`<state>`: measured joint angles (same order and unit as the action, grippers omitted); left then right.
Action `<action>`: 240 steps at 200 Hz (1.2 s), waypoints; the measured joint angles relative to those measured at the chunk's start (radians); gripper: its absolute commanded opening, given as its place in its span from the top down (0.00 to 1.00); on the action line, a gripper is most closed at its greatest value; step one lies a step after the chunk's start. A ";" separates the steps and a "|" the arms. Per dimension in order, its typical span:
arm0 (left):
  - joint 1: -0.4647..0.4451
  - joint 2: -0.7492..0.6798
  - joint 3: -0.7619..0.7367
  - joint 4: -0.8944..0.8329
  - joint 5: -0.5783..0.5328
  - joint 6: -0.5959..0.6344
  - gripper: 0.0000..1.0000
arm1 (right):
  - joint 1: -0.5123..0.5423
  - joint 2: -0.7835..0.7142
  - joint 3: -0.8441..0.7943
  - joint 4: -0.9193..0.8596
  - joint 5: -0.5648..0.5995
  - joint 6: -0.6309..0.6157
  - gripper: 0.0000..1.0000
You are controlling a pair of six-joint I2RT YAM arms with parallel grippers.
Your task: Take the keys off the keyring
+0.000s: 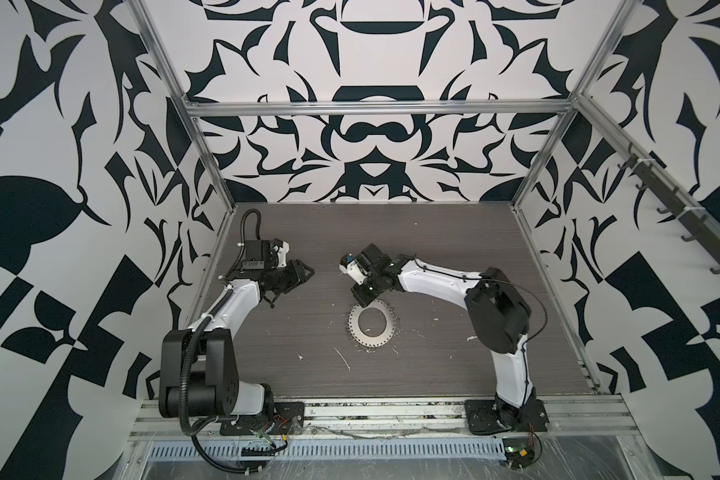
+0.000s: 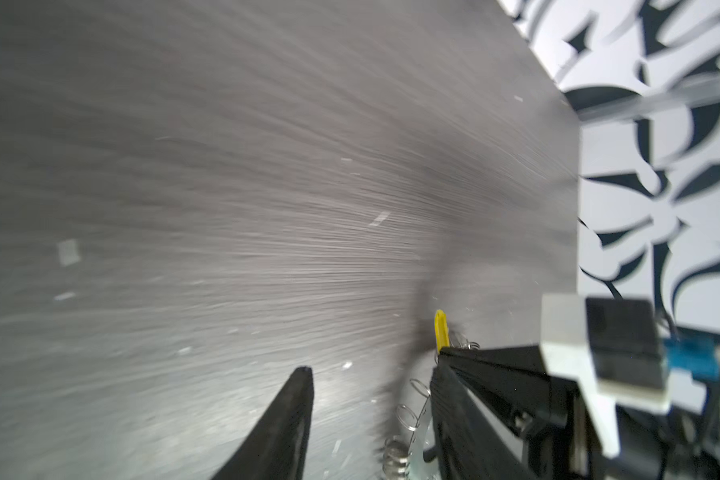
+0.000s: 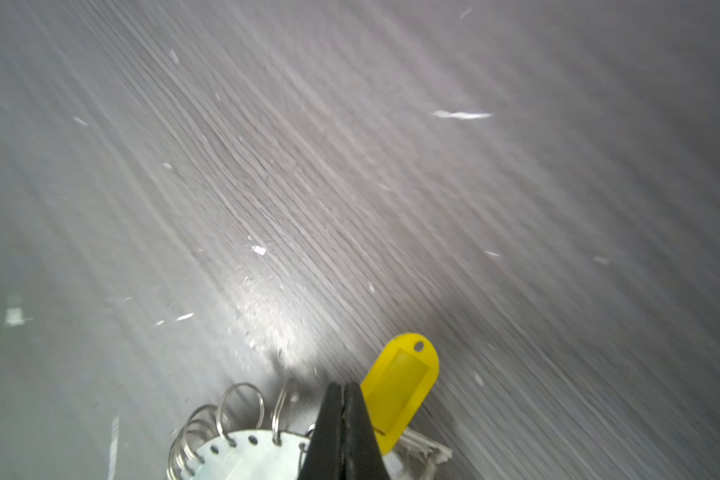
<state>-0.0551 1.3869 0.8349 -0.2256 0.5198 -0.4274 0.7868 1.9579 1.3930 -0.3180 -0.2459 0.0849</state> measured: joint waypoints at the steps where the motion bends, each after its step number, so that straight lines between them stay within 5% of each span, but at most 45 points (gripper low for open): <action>1: -0.004 -0.003 -0.003 0.005 0.002 0.002 0.51 | -0.002 -0.004 -0.006 0.007 -0.002 0.001 1.00; 58: -0.114 -0.067 -0.051 0.171 0.130 0.031 0.46 | -0.016 -0.243 -0.339 0.467 -0.095 0.088 1.00; 95: -0.238 -0.090 -0.051 0.203 0.112 0.079 0.46 | -0.012 -0.333 -0.467 0.668 -0.095 0.128 1.00; 240: -0.425 -0.228 -0.116 0.206 -0.087 0.272 0.44 | -0.012 -0.422 -0.500 0.795 -0.065 0.149 1.00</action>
<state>-0.4801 1.1587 0.7189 -0.0193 0.4328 -0.1551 0.7746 1.5360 0.8925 0.4774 -0.3107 0.2340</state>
